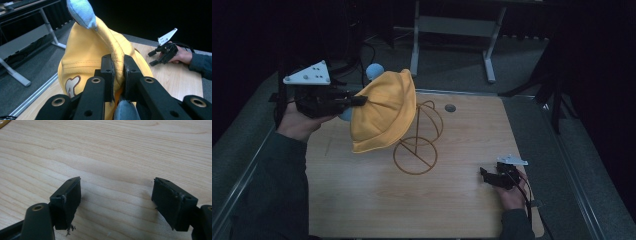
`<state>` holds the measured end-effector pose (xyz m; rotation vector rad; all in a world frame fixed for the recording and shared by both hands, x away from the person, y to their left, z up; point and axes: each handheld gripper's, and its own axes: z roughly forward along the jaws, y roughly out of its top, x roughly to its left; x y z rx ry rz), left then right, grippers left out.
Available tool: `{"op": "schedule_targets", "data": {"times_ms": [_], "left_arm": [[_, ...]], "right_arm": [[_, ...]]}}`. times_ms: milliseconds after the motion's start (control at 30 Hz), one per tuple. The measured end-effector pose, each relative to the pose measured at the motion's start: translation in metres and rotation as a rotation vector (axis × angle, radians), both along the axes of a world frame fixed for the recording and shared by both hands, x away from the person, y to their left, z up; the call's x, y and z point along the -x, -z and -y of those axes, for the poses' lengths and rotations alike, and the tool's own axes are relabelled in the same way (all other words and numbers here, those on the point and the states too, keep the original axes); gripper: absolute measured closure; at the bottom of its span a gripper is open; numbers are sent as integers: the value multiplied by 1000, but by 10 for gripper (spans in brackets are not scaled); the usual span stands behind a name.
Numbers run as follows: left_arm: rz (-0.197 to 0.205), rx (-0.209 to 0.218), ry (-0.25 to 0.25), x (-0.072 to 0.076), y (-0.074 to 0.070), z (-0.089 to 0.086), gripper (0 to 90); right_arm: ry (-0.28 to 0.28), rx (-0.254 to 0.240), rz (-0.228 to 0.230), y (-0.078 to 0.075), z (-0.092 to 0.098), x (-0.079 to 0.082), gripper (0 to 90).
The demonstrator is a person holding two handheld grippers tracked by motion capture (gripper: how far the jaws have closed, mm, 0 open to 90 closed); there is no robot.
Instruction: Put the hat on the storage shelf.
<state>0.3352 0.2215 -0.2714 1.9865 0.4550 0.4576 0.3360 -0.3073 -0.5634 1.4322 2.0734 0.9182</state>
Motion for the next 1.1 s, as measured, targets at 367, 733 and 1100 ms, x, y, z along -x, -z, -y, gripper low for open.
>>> {"op": "schedule_targets", "data": {"times_ms": [367,733,1100], "left_arm": [[-11,-71,6,-14,5,35,804],[-51,-108,-29,-39,21,75,781],[-57,-82,-102,-56,34,99,742]], "right_arm": [[0,0,0,0,0,0,235],[-2,1,-1,0,0,0,234],[-3,2,0,0,0,0,234]]}}
